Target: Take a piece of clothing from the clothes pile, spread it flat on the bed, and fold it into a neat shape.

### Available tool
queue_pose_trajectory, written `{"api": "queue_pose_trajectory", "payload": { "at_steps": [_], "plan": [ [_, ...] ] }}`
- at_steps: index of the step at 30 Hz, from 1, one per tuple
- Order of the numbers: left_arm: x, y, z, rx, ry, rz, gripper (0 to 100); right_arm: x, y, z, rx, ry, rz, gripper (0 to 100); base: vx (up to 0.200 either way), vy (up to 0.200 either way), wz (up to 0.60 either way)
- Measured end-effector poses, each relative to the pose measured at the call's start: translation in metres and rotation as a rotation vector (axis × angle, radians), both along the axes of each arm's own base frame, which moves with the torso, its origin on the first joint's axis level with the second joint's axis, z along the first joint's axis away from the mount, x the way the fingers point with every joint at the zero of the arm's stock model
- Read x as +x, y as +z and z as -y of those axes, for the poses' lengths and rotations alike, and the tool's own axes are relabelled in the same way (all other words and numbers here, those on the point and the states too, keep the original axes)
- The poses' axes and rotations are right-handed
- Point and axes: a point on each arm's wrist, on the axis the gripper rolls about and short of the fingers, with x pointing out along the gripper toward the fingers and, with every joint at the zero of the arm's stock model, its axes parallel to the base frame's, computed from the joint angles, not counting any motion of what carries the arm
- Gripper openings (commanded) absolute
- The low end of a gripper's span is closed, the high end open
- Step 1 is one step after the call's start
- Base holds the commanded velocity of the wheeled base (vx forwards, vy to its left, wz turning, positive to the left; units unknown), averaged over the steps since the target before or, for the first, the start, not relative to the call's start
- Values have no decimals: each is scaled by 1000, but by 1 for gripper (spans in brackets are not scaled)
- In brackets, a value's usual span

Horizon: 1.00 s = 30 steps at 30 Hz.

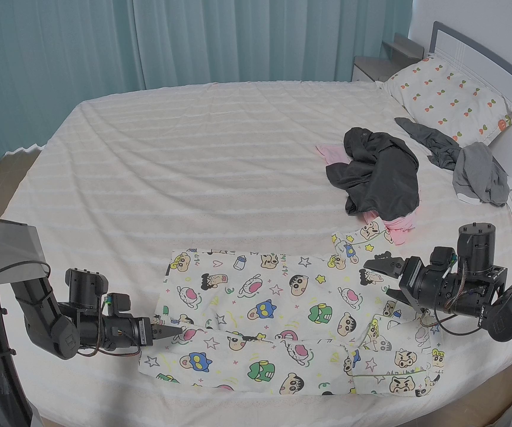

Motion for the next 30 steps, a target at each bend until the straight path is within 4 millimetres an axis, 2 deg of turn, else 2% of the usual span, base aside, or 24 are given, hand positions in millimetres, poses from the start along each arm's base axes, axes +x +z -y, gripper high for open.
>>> {"api": "queue_pose_trajectory", "payload": {
  "at_steps": [12,23,30],
  "plan": [
    [-8,-1,-14,7,49,-25,0,1,0,1,8,10,-5,100,0,0,0],
    [-26,4,-16,16,51,-45,0,1,0,2,9,5,-5,100,0,0,0],
    [-30,9,-17,16,52,-40,0,1,-1,2,7,8,-4,100,0,0,0]
  ]
}}
